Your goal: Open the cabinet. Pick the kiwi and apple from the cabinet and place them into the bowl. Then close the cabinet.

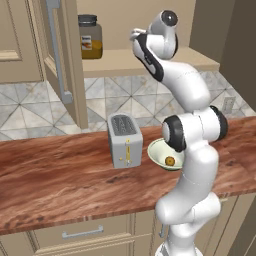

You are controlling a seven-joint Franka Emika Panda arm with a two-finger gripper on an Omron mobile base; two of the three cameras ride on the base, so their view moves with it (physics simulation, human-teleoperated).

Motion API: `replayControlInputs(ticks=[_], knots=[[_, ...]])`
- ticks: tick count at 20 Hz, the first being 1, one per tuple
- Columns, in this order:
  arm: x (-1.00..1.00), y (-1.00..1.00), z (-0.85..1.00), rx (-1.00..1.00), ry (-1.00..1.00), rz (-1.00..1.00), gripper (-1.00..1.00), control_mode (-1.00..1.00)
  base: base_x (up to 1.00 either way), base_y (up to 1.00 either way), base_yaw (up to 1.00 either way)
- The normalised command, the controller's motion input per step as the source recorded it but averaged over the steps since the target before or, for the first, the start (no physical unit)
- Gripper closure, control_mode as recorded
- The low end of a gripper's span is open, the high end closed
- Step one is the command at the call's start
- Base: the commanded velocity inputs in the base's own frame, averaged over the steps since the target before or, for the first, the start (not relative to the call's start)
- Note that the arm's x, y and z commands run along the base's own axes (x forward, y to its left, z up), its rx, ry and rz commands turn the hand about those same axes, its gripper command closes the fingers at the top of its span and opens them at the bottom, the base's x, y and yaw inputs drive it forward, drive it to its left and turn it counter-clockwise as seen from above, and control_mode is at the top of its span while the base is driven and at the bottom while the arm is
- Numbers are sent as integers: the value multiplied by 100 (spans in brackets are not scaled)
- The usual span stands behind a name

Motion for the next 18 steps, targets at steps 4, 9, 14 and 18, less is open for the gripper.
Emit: replayControlInputs(ticks=[4, 9, 14, 18], knots=[[-1, 33, -42, 8, 11, 0, -100, -100, 0, 0, 0], [0, 13, -7, 1, 0, 0, -100, -100, 0, 0, 0], [-69, 0, -37, 0, 0, 0, -100, -100, 0, 0, 0], [-13, 0, -7, 0, 0, 0, -100, -100, 0, 0, 0]])
